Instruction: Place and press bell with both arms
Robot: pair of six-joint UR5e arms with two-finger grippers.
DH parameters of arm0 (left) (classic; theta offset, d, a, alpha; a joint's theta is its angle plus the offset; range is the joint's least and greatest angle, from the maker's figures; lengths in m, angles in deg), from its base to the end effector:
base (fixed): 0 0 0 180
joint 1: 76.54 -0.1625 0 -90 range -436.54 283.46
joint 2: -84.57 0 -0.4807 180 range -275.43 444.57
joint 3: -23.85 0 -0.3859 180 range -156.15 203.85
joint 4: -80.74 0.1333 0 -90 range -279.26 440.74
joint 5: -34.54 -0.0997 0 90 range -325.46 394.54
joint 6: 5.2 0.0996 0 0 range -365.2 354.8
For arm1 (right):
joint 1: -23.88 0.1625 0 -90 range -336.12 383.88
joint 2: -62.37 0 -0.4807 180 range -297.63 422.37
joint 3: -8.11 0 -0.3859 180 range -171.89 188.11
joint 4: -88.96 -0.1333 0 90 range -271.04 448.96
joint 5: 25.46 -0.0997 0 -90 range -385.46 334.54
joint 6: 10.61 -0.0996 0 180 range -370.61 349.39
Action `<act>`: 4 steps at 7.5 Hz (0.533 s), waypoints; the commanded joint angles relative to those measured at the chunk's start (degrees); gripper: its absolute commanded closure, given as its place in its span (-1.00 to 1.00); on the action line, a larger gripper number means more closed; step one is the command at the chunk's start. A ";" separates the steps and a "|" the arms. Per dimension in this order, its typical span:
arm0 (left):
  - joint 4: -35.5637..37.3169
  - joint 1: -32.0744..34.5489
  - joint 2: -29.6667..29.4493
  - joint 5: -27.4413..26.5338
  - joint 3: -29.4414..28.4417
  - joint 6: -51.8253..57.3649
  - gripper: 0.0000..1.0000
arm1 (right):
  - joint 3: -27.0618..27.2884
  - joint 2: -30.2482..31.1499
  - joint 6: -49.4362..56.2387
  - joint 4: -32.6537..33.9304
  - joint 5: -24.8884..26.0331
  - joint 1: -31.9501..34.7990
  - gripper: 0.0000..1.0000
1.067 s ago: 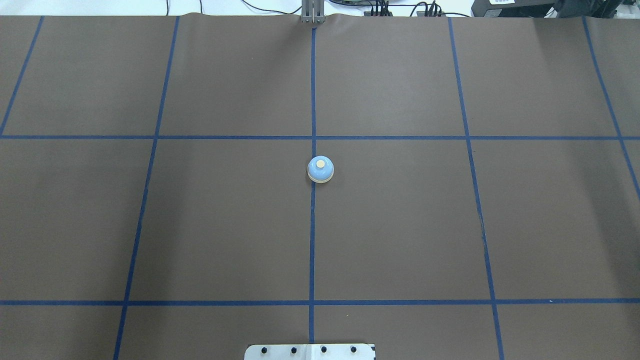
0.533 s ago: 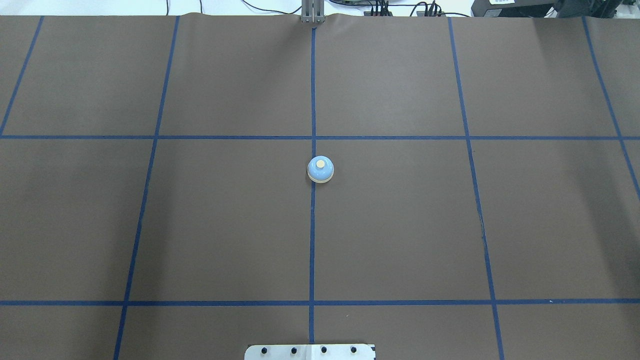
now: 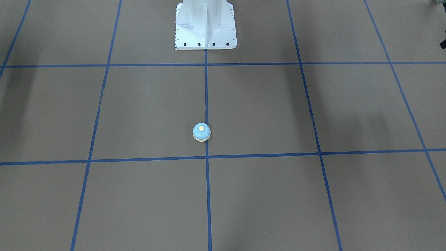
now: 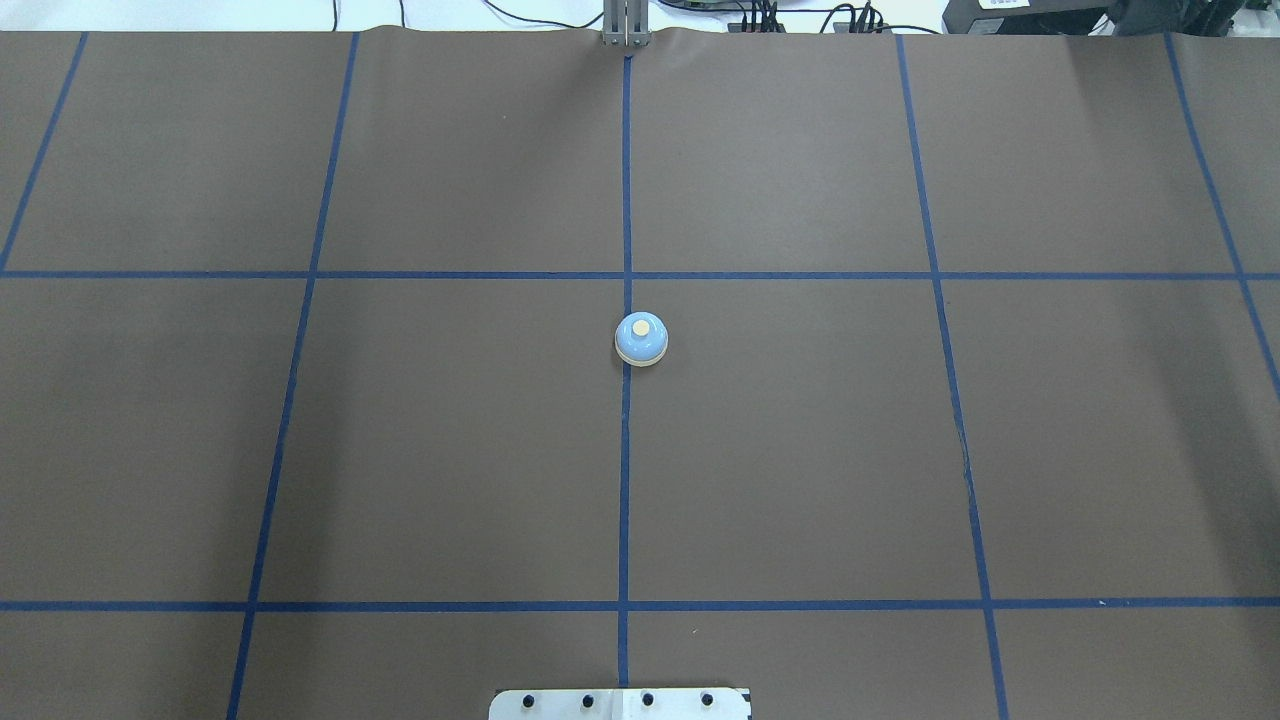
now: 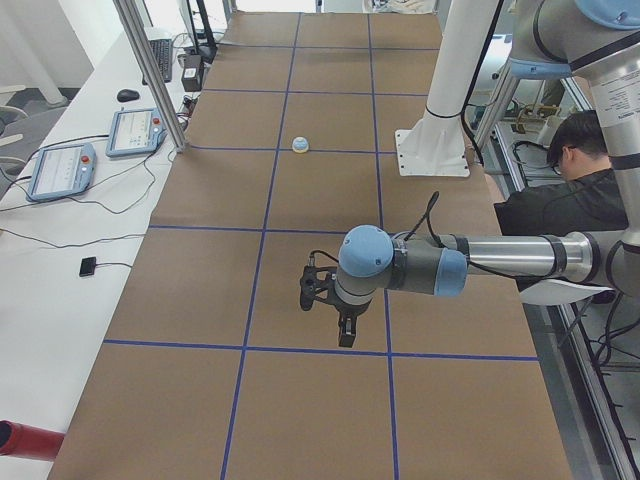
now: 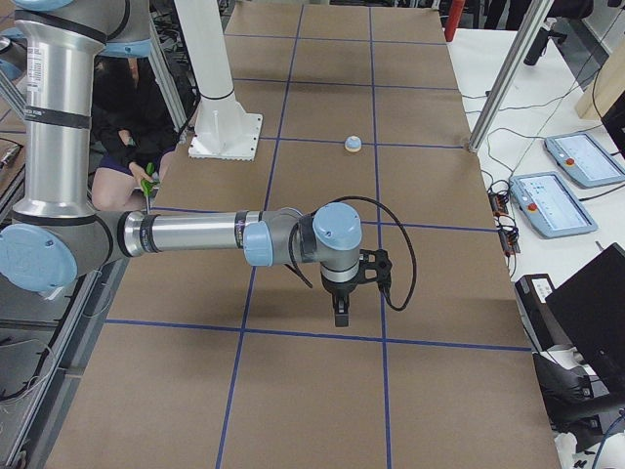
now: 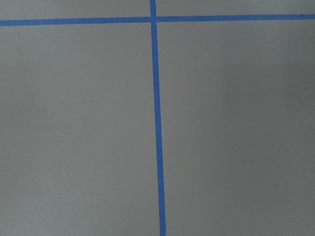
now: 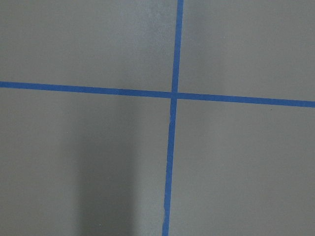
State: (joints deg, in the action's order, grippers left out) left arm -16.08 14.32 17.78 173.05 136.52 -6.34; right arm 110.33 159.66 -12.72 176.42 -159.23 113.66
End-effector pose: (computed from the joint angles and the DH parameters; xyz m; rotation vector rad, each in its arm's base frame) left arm -0.0632 -0.3018 0.6626 0.1009 0.8460 0.0136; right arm 0.0627 -0.4319 0.6645 0.1084 -0.7651 -0.0185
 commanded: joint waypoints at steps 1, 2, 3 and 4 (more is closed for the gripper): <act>-0.04 0.02 0.00 -0.17 0.01 0.00 -1.00 | 0.00 0.01 0.00 -0.01 0.00 -0.40 -1.00; -0.04 0.02 0.00 -0.09 0.27 0.00 -1.00 | 0.00 0.01 0.00 -0.10 0.00 -0.48 -1.00; -0.04 0.02 0.00 -0.35 0.18 0.00 -1.00 | 0.00 0.01 0.09 -0.10 0.00 -0.66 -1.00; -0.04 0.02 0.00 -0.35 0.27 0.00 -1.00 | 0.00 0.01 0.17 -0.10 0.00 -1.10 -1.00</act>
State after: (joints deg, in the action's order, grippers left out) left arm -16.11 14.34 17.78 172.80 136.71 -6.34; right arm 110.33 159.66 -12.65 176.33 -159.23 112.99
